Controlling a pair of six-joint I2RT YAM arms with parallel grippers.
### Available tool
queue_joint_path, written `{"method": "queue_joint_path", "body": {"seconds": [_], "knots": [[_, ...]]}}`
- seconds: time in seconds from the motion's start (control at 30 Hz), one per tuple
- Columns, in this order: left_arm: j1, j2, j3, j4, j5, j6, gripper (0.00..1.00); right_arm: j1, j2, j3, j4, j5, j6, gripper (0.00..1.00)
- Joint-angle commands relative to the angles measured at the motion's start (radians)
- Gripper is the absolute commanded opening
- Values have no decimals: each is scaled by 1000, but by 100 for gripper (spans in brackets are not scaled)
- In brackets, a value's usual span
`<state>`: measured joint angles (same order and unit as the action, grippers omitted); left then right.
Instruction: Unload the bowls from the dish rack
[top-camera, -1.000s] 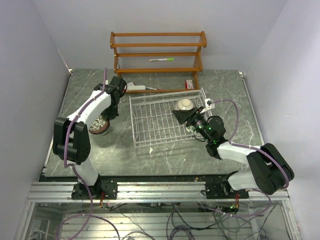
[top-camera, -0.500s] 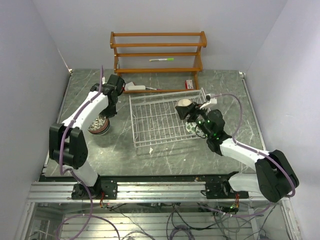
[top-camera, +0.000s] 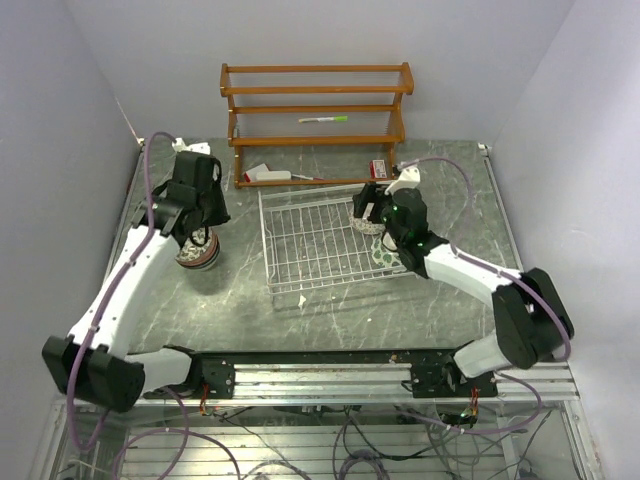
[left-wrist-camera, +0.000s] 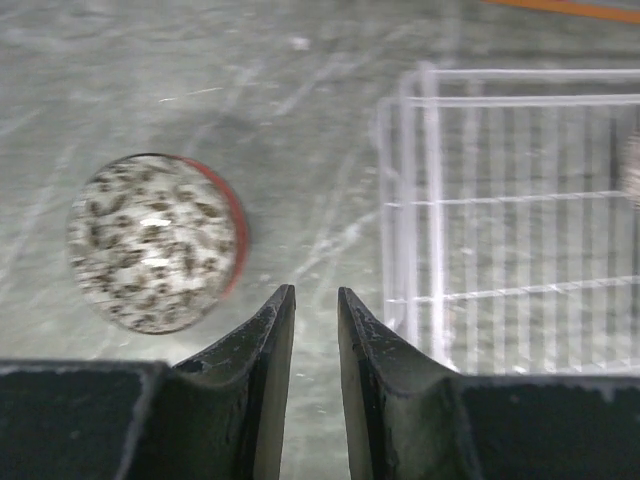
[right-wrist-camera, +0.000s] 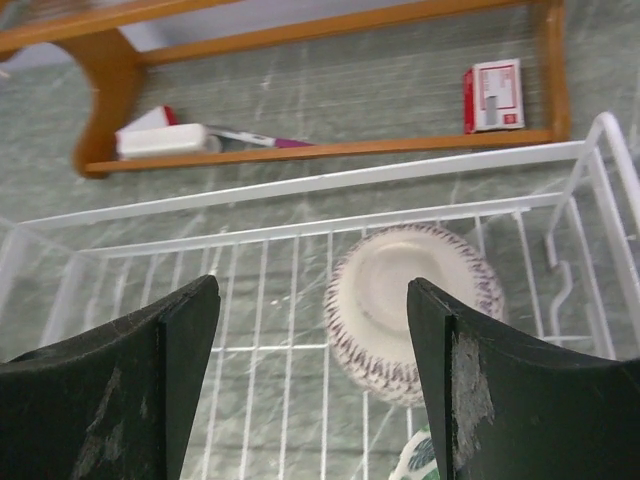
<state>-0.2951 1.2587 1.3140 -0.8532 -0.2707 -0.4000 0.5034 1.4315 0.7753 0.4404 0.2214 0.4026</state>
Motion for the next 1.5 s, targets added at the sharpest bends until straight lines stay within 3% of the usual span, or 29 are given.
{"method": "queue_joint_path", "body": {"seconds": [0.0, 0.13, 0.23, 0.3, 0.47, 0.73, 1.2, 1.47], "knots": [[8, -137, -107, 252, 381, -55, 34, -5, 94, 61, -46, 121, -97, 75], [9, -231, -285, 594, 677, -222, 34, -5, 160, 66, -7, 159, -112, 74], [7, -284, -400, 825, 739, -365, 34, -5, 199, 80, 13, 167, -127, 74], [7, -311, -437, 875, 725, -407, 33, -6, 213, 77, 31, 162, -130, 73], [7, -344, -492, 941, 723, -446, 34, -34, 248, 86, 49, 154, -138, 72], [7, -331, -523, 951, 722, -445, 34, -39, 298, 99, 58, 153, -138, 56], [-5, -306, -585, 1074, 744, -492, 34, -36, 258, 81, 52, 125, -105, 0], [-20, -295, -599, 1100, 734, -499, 35, -35, 162, 101, 12, 87, -97, 0]]}}
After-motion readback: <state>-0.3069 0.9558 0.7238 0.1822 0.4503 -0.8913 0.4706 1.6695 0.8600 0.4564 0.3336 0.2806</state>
